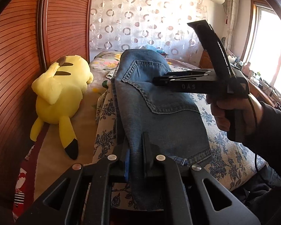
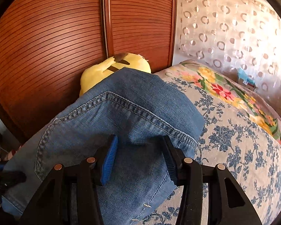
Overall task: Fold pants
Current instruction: 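Fold the jeans in half with the left tool, lifting it over toward the right tool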
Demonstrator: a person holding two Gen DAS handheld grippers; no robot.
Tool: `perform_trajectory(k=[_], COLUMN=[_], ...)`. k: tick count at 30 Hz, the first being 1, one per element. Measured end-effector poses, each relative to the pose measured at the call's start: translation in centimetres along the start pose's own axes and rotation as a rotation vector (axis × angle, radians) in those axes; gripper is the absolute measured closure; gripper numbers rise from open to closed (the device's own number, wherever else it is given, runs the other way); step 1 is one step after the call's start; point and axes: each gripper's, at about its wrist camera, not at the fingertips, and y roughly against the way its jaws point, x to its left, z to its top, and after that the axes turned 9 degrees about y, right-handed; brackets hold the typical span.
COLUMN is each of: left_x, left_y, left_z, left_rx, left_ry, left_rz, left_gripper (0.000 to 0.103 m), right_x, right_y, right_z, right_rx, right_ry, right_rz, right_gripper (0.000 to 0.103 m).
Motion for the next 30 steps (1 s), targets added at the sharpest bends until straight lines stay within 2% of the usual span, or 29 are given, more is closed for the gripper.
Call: perform_trajectory(k=[5, 6, 7, 10, 13, 15, 17, 23, 27, 29, 30], left_x=[0.2, 0.2, 0.2, 0.8, 1.3, 1.7, 2.3, 3.1, 2.9, 2.5, 2.3], left_y=[0.4, 0.5, 0.6, 0.8, 0.1, -0.9, -2.6, -5.4, -6.0, -6.2, -6.3], left_z=[0.7, 1.0, 1.2, 2.2, 3.1, 3.5, 3.5, 2.7, 2.6, 2.5, 2.6], left_rx=[-0.005, -0.014, -0.02, -0.044, -0.046, -0.028, 0.026, 0.117, 0.136, 0.144, 0.143], left_ry=[-0.003, -0.007, -0.008, 0.015, 0.043, 0.051, 0.072, 0.097, 0.113, 0.111, 0.106], left_rz=[0.013, 0.018, 0.022, 0.012, 0.002, -0.005, 0.008, -0.02, -0.075, -0.092, -0.088], left_gripper=[0.078, 0.071, 0.056, 0.028, 0.026, 0.026, 0.026, 0.027, 0.039, 0.046, 0.048], right_x=[-0.6, -0.9, -1.2, -2.1, -3.3, -4.1, -4.9, -6.2, -7.4, -7.6, -7.7], right_y=[1.0, 1.4, 1.8, 2.1, 1.8, 1.3, 0.2, -2.9, -4.6, -4.9, -5.0], right_z=[0.2, 0.2, 0.1, 0.0, -0.2, -0.2, -0.3, -0.8, -1.0, -0.9, -0.9], right_rx=[-0.011, -0.02, -0.029, -0.035, -0.024, -0.019, -0.002, 0.043, 0.071, 0.072, 0.074], right_ry=[-0.049, -0.061, -0.071, -0.08, -0.091, -0.112, -0.139, -0.213, -0.276, -0.259, -0.26], right_rz=[0.008, 0.011, 0.016, 0.019, 0.034, 0.048, 0.085, 0.22, 0.308, 0.307, 0.31], right_gripper=[0.041, 0.04, 0.04, 0.037, 0.036, 0.025, 0.024, 0.019, 0.018, 0.018, 0.023])
